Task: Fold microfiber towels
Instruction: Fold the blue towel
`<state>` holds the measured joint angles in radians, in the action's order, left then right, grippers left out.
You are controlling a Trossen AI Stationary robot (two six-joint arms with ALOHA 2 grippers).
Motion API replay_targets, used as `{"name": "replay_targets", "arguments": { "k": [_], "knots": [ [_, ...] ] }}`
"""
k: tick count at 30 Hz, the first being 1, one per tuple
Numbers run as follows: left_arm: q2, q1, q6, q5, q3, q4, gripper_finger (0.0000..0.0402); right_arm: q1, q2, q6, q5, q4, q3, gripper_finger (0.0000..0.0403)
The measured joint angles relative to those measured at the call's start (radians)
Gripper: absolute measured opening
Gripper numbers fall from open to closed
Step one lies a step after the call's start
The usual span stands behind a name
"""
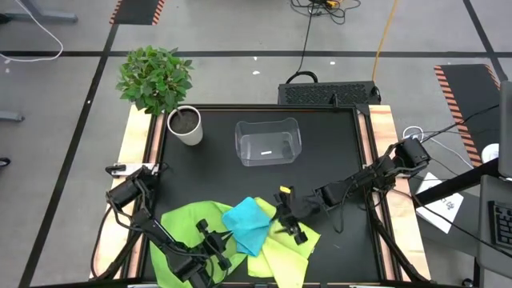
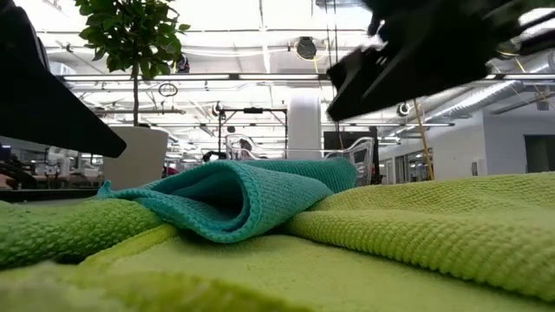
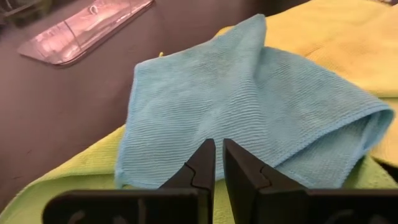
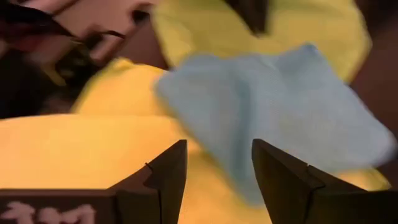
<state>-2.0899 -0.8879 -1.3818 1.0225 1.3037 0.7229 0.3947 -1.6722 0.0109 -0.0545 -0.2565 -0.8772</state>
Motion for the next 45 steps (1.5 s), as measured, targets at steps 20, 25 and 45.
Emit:
{"name": "replay_targets", "arguments": {
  "k": [20, 25, 45],
  "knots": [
    [-0.001, 0.005, 0.113, 0.016, -0.001, 0.028, 0.0035, 0.112, -0.281, -0.217, 0.110, -0.402, -0.094, 0.0171],
    [-0.001, 0.022, 0.140, 0.022, -0.001, 0.044, 0.0035, 0.122, -0.355, -0.239, 0.148, -0.239, -0.244, 0.0171],
    [-0.001, 0.058, 0.156, 0.053, -0.002, 0.115, 0.0035, 0.178, -0.405, -0.360, 0.315, -0.090, -0.346, 0.0171]
  ]
}}
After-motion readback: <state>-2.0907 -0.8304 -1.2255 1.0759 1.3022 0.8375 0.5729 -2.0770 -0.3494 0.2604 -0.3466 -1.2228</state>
